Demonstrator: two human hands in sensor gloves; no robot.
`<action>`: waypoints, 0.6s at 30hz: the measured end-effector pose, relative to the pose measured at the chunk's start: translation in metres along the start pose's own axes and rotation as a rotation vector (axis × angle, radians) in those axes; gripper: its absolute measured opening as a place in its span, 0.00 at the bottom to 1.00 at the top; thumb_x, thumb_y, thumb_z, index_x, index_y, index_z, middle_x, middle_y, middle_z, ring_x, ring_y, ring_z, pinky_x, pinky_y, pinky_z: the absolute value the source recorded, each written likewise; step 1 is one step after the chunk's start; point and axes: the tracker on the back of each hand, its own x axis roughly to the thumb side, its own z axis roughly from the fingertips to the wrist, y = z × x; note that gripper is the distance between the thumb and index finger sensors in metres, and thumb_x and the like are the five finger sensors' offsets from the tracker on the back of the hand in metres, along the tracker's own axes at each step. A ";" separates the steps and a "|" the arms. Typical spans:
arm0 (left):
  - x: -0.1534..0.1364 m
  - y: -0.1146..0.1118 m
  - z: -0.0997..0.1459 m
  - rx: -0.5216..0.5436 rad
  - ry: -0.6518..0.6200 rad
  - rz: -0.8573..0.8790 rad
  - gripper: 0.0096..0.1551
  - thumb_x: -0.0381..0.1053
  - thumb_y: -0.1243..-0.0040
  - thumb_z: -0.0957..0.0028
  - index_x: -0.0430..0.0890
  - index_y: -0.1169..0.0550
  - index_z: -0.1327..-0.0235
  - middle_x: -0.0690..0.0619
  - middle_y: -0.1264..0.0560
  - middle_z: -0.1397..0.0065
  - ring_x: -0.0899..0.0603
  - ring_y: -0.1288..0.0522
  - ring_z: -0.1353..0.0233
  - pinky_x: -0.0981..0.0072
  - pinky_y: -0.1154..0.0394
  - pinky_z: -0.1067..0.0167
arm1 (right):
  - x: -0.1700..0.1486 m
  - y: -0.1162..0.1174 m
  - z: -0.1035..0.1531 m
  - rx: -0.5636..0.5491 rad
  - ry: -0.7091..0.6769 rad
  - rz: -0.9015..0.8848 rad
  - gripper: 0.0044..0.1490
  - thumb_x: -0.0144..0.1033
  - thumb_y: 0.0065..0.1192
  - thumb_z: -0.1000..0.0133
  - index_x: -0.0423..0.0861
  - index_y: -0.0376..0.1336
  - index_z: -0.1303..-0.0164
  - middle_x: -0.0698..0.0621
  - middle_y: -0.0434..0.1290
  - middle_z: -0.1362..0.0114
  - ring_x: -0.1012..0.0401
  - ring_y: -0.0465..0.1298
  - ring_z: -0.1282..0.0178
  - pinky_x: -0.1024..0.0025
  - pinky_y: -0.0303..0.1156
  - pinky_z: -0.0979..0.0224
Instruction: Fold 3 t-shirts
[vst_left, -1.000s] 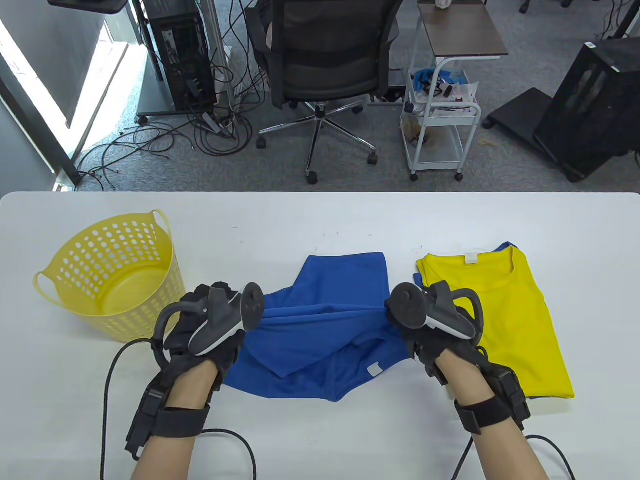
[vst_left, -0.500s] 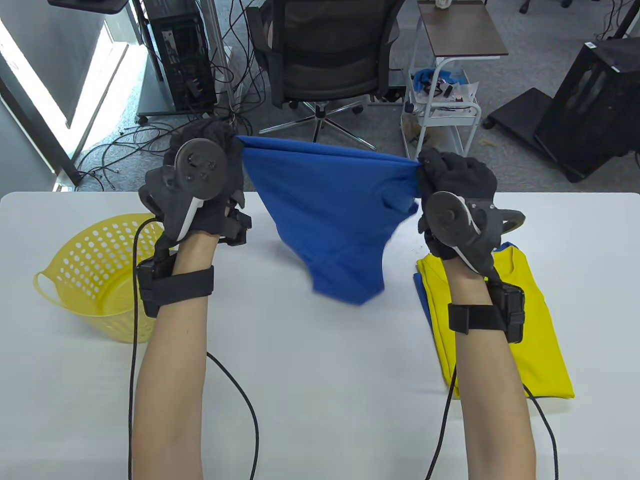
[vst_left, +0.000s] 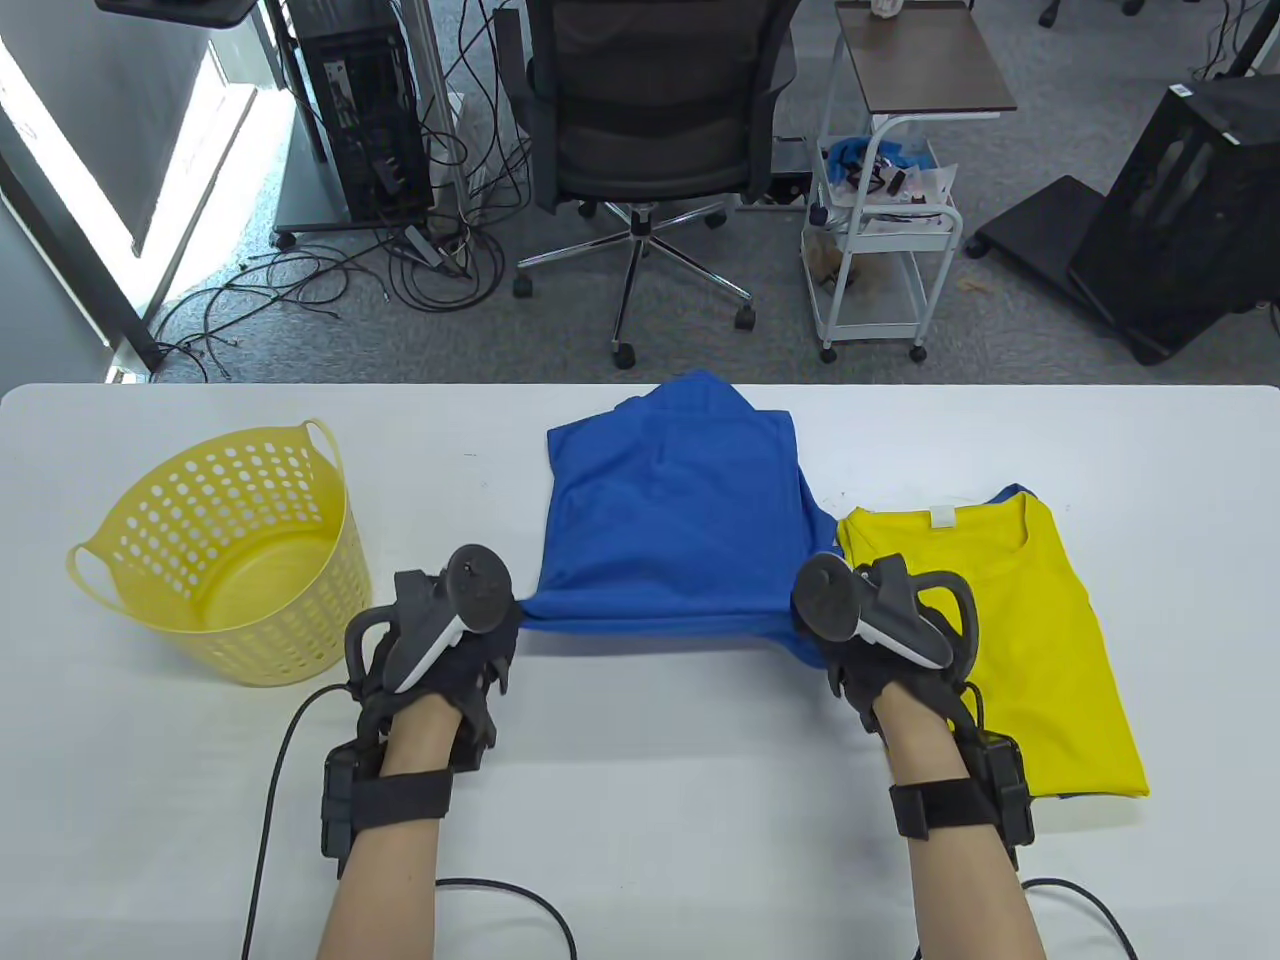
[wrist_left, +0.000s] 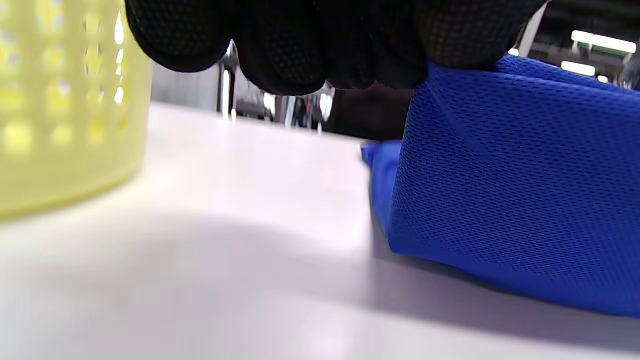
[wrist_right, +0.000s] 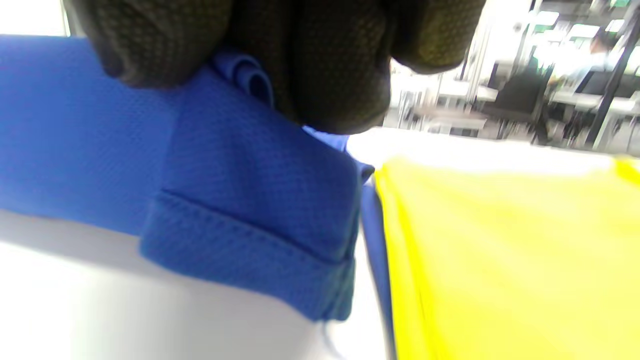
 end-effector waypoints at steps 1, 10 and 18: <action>-0.002 -0.004 0.005 -0.037 0.002 0.001 0.20 0.60 0.45 0.54 0.56 0.20 0.52 0.54 0.25 0.41 0.47 0.25 0.43 0.52 0.26 0.40 | 0.000 0.004 0.005 0.026 0.006 -0.011 0.24 0.42 0.67 0.55 0.52 0.74 0.49 0.53 0.81 0.45 0.55 0.80 0.48 0.50 0.69 0.33; 0.001 0.023 0.084 -0.017 -0.010 0.015 0.20 0.60 0.46 0.53 0.55 0.20 0.53 0.53 0.25 0.41 0.46 0.26 0.43 0.51 0.27 0.40 | 0.003 -0.017 0.066 -0.011 -0.002 -0.033 0.24 0.41 0.67 0.55 0.52 0.73 0.49 0.53 0.81 0.45 0.54 0.80 0.47 0.50 0.68 0.32; 0.010 0.099 0.132 0.129 -0.032 0.044 0.21 0.59 0.46 0.52 0.53 0.19 0.53 0.51 0.25 0.41 0.45 0.26 0.43 0.50 0.27 0.40 | 0.013 -0.092 0.118 -0.234 -0.034 0.008 0.24 0.41 0.67 0.55 0.52 0.73 0.48 0.53 0.81 0.44 0.54 0.79 0.46 0.50 0.67 0.31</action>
